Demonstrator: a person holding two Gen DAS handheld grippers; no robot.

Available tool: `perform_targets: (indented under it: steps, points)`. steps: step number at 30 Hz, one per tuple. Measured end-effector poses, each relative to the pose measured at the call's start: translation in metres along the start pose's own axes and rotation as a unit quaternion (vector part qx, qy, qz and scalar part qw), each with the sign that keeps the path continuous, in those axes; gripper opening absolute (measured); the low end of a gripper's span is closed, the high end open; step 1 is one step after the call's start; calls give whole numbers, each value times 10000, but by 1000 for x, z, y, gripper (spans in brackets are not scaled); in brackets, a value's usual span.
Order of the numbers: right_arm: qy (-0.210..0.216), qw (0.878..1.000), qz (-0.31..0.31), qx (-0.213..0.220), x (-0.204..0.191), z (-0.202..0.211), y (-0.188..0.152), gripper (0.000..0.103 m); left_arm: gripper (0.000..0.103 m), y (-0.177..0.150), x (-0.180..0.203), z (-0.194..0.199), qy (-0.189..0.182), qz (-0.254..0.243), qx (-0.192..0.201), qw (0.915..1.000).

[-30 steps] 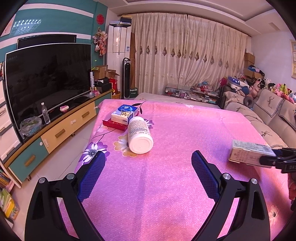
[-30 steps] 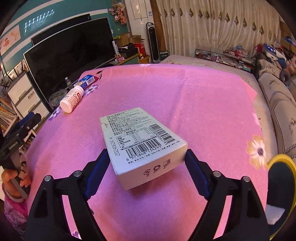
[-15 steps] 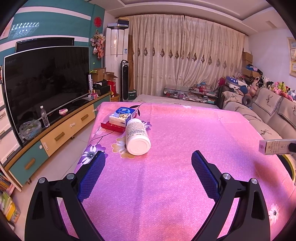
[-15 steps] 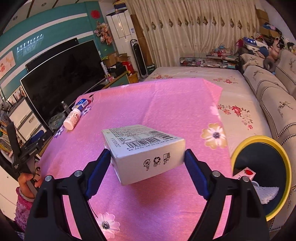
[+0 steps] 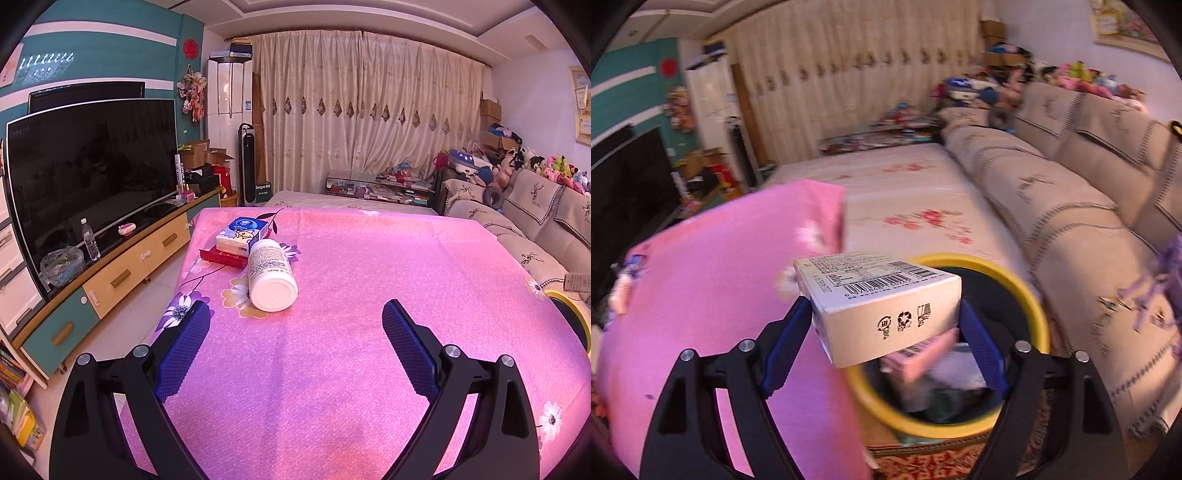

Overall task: Collect trash
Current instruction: 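Carry the white carton with the right gripper over the bin and release, then reach the left gripper to the white supplement bottle and grasp it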

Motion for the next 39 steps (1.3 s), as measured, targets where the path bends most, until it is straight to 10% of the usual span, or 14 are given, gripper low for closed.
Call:
perform_targets:
  steps: [13, 28, 39]
  points:
    - [-627, 9967, -370, -359, 44, -54, -22, 78, 94, -1, 0, 2, 15, -39, 3, 10000]
    - [685, 9942, 446, 697, -131, -13, -15, 85, 94, -4, 8, -29, 212, -258, -763, 9965]
    - [611, 9948, 432, 687, -134, -13, -16, 87, 88, 28, -1, -116, 730, 11, -1371, 9879]
Point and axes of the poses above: each gripper's, at about its wrist camera, not at the fingertips, and z roughly against the way its jaws point, x to its right, y to its top, the point moved 6 cm from there along -z, roughly the way its jaws point, and after that the axes turned 1 degree about x, right-handed, at the moved point
